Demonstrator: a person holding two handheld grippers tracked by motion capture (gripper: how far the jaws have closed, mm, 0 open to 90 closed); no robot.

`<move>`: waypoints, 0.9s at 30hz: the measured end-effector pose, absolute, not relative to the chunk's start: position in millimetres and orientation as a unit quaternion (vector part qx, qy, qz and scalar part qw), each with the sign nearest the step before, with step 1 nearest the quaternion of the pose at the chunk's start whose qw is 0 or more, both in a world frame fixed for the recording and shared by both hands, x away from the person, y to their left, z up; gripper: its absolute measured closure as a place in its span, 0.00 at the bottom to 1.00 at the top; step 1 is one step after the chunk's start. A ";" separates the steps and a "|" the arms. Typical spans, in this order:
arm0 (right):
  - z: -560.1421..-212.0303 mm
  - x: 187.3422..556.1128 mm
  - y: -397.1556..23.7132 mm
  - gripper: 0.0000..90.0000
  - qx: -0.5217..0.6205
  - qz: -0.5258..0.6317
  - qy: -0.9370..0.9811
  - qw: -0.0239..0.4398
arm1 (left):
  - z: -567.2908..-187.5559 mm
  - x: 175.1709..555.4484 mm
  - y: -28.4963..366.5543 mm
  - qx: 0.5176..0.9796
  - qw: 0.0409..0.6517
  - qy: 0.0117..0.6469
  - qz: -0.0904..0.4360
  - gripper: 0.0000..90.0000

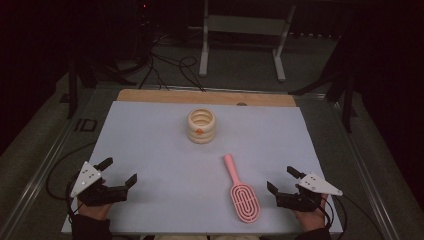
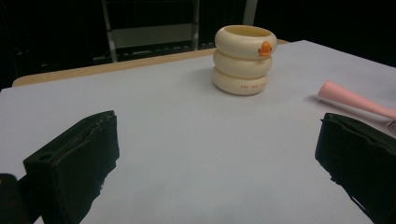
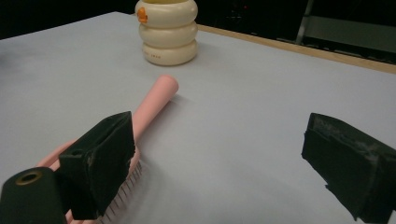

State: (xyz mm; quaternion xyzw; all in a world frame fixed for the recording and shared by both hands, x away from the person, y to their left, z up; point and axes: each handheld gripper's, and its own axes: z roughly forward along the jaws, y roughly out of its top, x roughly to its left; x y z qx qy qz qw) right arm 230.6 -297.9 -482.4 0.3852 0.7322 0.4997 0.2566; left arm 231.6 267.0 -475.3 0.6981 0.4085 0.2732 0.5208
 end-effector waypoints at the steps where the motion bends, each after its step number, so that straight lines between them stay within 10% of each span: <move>1: -482.4 230.6 -297.8 0.10 0.385 0.499 0.733 0.256 | -475.3 231.7 267.0 0.698 0.521 0.408 0.273 0.01; 27: -480.3 230.0 -287.2 0.10 0.377 0.498 0.746 0.231 | -475.2 231.0 264.3 0.701 0.522 0.404 0.271 0.01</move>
